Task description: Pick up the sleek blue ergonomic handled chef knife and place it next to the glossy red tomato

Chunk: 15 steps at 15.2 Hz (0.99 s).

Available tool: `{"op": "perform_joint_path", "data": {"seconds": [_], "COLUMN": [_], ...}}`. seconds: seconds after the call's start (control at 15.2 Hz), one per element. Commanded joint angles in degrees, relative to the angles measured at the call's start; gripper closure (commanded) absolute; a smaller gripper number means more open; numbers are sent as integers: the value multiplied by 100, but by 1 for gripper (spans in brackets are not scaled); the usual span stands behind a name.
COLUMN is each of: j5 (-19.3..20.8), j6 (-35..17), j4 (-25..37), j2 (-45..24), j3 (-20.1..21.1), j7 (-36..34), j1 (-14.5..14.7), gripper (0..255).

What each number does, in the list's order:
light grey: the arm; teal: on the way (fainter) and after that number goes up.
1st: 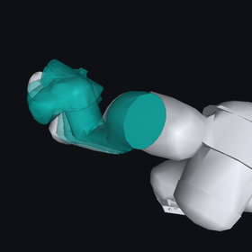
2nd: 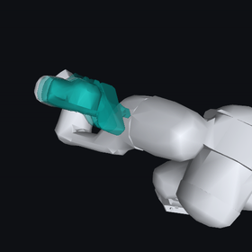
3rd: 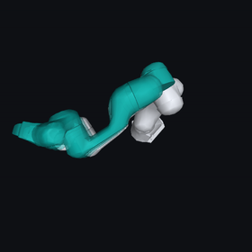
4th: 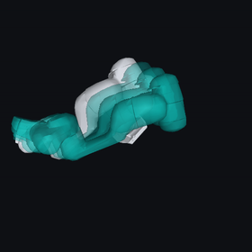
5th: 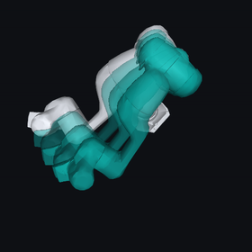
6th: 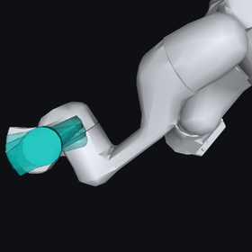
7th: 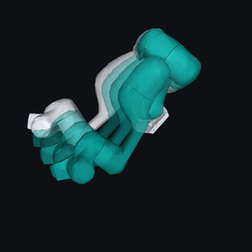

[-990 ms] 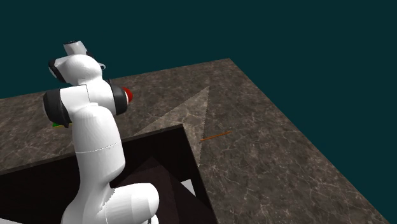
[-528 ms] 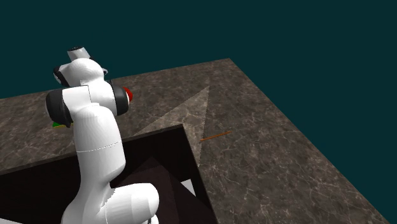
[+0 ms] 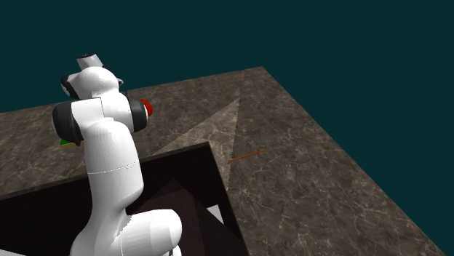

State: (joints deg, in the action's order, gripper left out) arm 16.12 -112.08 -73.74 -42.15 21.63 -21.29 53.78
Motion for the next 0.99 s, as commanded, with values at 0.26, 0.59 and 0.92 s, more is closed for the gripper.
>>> {"op": "perform_joint_path", "data": {"seconds": [0.26,0.59,0.92], "j5": [-45,-80,-80], "j6": [311,606,607], "j4": [206,437,437], "j2": [107,179,179], "j3": [27,49,49], "j7": [35,67,67], "j1": [9,31,31], "gripper": [0,0,0]}}
